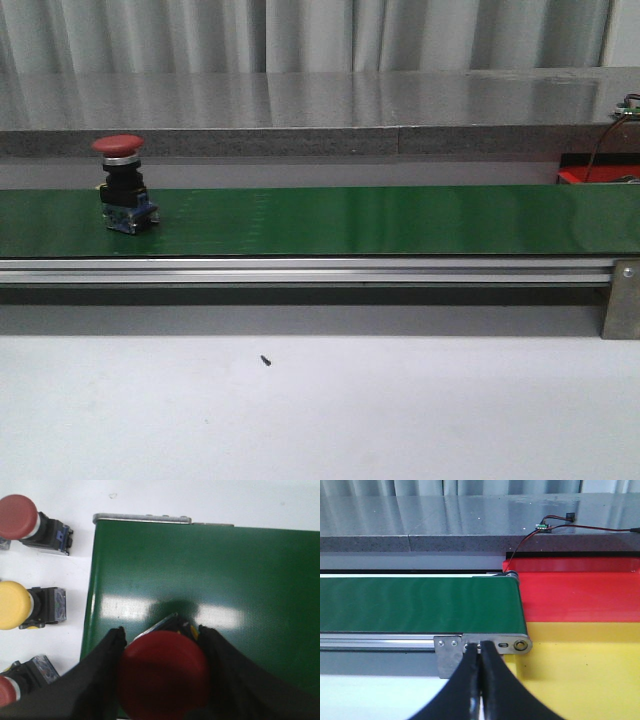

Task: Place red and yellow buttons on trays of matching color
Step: 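Set the second red button on the belt and release it, then lower the right gripper toward the first red button on the belt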

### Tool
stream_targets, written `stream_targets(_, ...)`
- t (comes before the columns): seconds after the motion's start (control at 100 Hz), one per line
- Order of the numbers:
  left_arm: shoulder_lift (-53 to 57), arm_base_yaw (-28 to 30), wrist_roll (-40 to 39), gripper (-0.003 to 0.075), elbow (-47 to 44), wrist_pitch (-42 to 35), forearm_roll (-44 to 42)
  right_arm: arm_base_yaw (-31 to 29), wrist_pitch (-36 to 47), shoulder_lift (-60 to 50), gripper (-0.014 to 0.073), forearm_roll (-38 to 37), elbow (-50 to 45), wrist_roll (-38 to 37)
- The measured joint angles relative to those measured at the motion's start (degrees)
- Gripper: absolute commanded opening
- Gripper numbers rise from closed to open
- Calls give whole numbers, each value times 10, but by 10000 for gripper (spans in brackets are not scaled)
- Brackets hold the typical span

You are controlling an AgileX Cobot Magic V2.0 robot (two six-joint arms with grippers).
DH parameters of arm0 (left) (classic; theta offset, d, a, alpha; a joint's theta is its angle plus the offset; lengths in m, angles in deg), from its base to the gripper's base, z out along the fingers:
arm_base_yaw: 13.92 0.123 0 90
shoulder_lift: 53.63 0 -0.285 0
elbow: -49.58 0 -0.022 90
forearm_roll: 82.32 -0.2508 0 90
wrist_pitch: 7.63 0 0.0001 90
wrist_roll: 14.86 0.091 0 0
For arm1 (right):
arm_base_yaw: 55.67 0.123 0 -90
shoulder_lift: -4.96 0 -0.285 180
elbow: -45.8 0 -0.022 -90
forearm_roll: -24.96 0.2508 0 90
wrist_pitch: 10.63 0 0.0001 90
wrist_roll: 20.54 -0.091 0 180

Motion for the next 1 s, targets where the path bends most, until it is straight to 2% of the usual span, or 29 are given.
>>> stream_targets(0.1, -12, 0, 0, 225, 1, 8, 0, 0, 0, 0, -70, 0, 0, 0)
stream_targets(0.27, -14, 0, 0, 529, 2, 11, 0, 0, 0, 0, -70, 0, 0, 0)
stream_targets(0.36, -14, 0, 0, 616, 11, 12, 2, 0, 0, 0, -70, 0, 0, 0)
stream_targets(0.59, 8, 0, 0, 630, 58, 37, 24, 0, 0, 0, -70, 0, 0, 0)
stream_targets(0.8, 80, -7, 7, 629, 64, 43, 37, 0, 0, 0, -70, 0, 0, 0)
stream_targets(1.0, 193, -27, 14, 629, 3, 6, 44, 0, 0, 0, -70, 0, 0, 0)
